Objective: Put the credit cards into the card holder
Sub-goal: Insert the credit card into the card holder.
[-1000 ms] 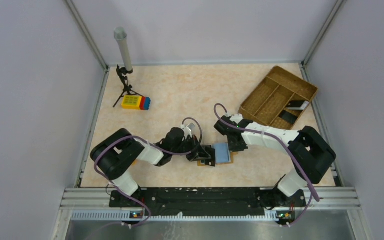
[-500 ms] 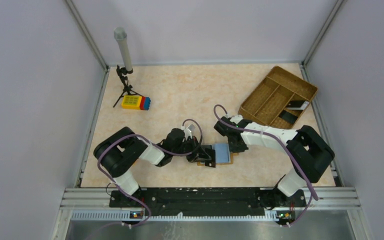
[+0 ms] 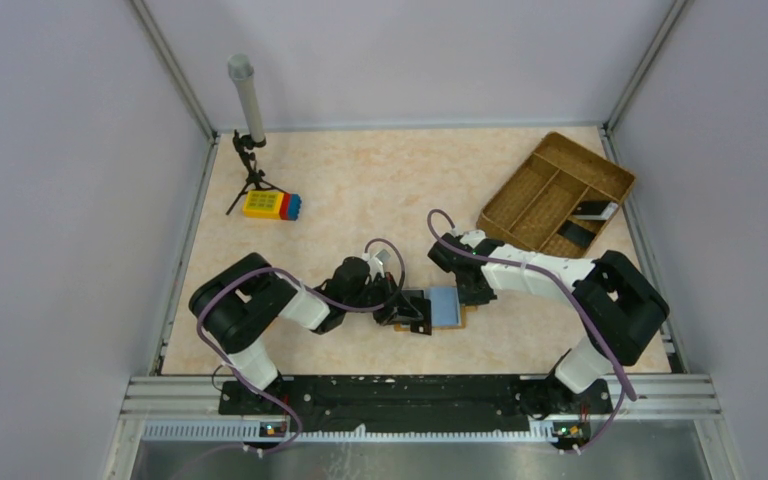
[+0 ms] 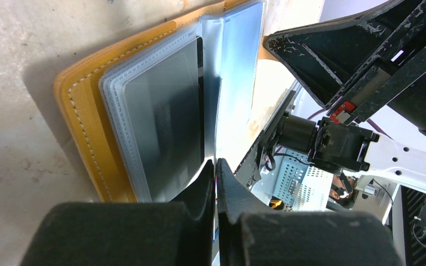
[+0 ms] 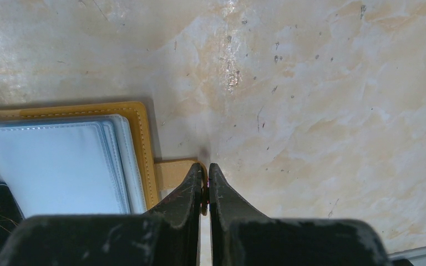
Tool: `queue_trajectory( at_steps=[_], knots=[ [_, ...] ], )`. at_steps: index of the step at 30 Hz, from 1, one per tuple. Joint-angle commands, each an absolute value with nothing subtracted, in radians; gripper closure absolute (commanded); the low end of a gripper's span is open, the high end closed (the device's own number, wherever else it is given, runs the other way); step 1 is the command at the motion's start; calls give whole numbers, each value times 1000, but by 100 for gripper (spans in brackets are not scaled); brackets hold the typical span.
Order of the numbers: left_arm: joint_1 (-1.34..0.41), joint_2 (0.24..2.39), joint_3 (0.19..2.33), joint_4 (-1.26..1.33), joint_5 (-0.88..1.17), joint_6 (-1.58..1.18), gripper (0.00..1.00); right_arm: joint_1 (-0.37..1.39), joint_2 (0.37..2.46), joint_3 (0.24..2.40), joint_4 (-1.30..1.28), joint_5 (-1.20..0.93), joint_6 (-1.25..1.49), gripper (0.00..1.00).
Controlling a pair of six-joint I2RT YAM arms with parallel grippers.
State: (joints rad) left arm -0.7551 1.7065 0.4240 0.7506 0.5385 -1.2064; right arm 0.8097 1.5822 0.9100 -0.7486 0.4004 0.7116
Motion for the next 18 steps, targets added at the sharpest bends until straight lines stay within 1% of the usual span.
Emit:
queue_trajectory(
  at_steps=[1,18],
  knots=[
    [-756,1705,420,779,535,-1206,100,821,1592,929,-768,433,724,100],
    [-735,1779,424,847,578,-1237,100,823,1593,944,-780,432,724,100]
  ],
)
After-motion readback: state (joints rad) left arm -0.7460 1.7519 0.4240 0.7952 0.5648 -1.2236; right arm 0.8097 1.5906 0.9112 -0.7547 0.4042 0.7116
